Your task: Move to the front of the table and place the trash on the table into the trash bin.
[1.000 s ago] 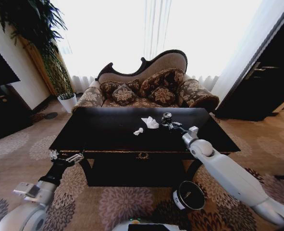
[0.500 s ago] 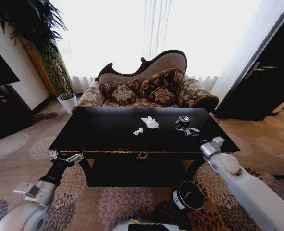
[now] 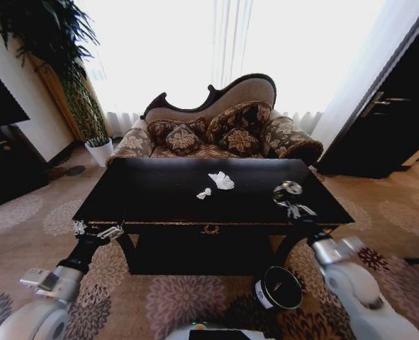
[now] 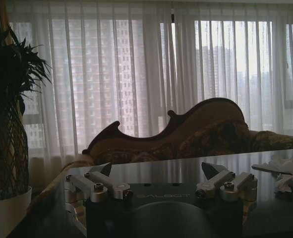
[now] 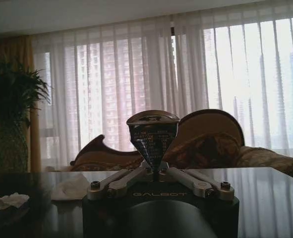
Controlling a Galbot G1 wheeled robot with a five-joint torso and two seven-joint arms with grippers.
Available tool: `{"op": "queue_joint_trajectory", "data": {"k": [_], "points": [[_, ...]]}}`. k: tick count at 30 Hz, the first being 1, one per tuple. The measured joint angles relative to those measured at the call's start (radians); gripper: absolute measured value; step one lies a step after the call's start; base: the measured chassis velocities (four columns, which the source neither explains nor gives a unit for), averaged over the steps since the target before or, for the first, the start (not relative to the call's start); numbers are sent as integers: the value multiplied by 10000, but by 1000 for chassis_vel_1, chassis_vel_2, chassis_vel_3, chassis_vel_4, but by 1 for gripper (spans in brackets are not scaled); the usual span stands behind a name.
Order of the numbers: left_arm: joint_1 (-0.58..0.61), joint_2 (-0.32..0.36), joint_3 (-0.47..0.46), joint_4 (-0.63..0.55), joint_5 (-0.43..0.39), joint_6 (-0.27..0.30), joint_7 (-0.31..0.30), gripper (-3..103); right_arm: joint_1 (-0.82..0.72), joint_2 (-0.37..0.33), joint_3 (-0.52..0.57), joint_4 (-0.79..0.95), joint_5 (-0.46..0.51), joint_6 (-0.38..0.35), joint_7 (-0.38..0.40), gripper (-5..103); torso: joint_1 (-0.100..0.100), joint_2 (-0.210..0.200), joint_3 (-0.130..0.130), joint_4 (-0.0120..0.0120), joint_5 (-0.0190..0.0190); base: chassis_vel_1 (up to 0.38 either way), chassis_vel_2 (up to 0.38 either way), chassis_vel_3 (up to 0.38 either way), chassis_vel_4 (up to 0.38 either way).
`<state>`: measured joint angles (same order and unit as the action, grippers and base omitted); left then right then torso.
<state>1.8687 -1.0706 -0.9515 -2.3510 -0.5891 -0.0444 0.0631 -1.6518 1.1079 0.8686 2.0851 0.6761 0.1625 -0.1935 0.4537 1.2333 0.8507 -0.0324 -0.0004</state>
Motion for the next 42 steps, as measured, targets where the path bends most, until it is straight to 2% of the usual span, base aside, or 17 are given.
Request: {"op": "queue_joint_trajectory", "data": {"k": [1,3,7,8,11,19,32,37,42], "points": [[0,0,0,0,0,0,0,100,-247,371,104,-8,-4,172,-86,0,0,0,0,-1,-1,0,0,0,0],[0,1,0,0,0,0,0,100,-433,649,150,-75,-4,343,-190,0,0,0,0,-1,0,0,0,0,0],[0,0,0,0,0,0,0,100,-939,1594,89,-1190,-221,1437,-723,0,0,0,1,-2,3,0,0,0,0],[0,0,0,0,0,0,0,100,-939,1594,89,-1190,-221,1437,-723,0,0,0,1,-2,3,0,0,0,0],[-1,0,-1,0,0,-1,0,100,-1037,1914,39,-2006,-63,2148,-1212,0,1,-1,1,0,4,0,0,0,0],[-1,0,0,0,0,1,0,100,-995,2363,-96,-2976,85,2875,-1612,0,1,-1,1,0,0,0,0,0,0],[0,0,0,0,0,1,0,100,-328,2485,-844,-5302,-571,3593,-1516,0,1,-1,2,0,1,0,0,0,0],[0,0,0,0,0,1,0,100,569,2257,-1516,-7381,-1051,3673,-1060,0,1,-2,2,-1,4,0,0,0,0],[0,0,0,0,0,1,0,100,1115,2129,-1661,-8485,-1409,3784,-854,0,2,-2,2,0,2,0,0,0,0]]}}
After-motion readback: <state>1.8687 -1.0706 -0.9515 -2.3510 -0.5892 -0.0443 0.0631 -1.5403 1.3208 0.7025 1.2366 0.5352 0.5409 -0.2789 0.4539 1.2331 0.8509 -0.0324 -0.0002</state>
